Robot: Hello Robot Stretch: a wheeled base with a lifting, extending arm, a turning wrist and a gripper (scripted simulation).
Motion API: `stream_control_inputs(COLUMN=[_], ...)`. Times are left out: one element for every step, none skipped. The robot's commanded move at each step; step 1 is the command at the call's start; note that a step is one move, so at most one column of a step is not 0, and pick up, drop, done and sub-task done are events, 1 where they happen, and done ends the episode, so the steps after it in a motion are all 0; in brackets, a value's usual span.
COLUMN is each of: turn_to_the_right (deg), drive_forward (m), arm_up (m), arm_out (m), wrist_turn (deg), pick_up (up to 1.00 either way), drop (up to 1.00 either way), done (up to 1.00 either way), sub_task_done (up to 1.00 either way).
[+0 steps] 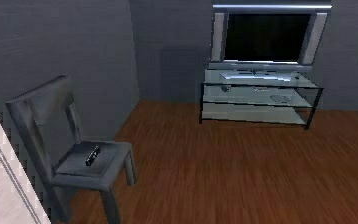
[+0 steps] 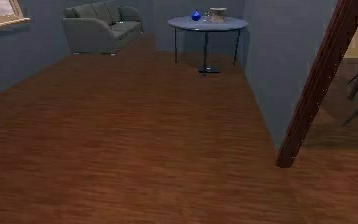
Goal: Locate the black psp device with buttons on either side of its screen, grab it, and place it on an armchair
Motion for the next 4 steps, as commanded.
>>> stream_control_inputs(turn_to_the_right=[3.0,0.0,-45.0,-45.0], drive_forward=[0.0,0.65,0.0,0.0], arm_up=[0.0,0.0,0.0,0.0], arm_out=[0.0,0.0,0.0,0.0], wrist_turn=[0.0,0.0,0.0,0.0], pick_up=[0.0,0.0,0.0,0.0], drop=[0.0,0.0,0.0,0.0], done=[0.0,0.0,0.0,0.0], sub_task_done=[0.0,0.0,0.0,0.0])
